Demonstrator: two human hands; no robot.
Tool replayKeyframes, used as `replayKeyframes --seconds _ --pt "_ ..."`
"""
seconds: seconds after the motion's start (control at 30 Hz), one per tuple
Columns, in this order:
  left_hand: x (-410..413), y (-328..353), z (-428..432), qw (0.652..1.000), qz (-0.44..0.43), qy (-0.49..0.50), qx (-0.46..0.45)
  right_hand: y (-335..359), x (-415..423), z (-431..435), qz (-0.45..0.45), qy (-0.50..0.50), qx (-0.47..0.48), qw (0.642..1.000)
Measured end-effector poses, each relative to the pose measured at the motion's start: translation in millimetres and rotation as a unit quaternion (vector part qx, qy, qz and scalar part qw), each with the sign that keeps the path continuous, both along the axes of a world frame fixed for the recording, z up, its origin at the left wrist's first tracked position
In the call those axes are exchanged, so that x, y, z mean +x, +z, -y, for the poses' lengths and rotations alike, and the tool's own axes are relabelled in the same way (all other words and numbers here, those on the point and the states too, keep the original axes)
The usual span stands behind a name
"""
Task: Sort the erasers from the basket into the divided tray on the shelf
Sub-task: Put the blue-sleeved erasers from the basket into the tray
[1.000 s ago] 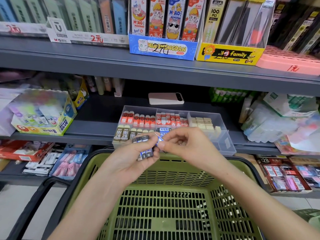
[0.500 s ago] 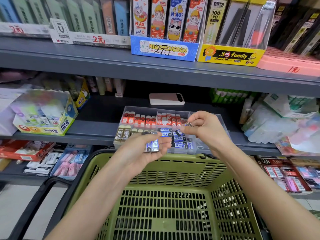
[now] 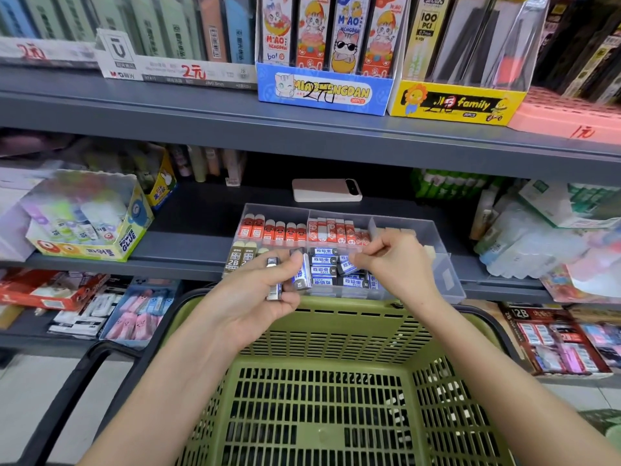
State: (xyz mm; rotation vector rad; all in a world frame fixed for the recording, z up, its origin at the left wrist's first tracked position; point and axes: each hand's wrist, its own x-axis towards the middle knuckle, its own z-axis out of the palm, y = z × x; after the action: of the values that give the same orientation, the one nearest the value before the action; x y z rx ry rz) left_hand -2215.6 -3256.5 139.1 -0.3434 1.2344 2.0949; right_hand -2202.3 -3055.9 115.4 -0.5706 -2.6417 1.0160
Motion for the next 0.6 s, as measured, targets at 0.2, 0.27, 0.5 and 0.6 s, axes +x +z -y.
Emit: replayKeyframes --seconds 0.2,0.27,0.5,0.6 --pt "-0.3 1.7 -3.1 1.000 -0.019 0.001 0.018 -8.2 3.9 -6.3 0.027 0.032 0.168 0.985" --pt "-1.5 0.2 -3.6 0.999 -0.035 -0.012 0.013 -11.1 1.5 -8.9 0.017 0.051 0.218 0.974" --pt "-1.8 0.5 -9.7 0.994 -0.093 -0.043 -0.043 -8.5 -1.7 -18.5 -0.044 0.189 0.353 0.915" --pt "-1.1 2.6 -11.9 0.991 -0.108 -0.052 -0.065 -5.2 -4.0 -13.9 -0.023 0.183 0.290 0.939"
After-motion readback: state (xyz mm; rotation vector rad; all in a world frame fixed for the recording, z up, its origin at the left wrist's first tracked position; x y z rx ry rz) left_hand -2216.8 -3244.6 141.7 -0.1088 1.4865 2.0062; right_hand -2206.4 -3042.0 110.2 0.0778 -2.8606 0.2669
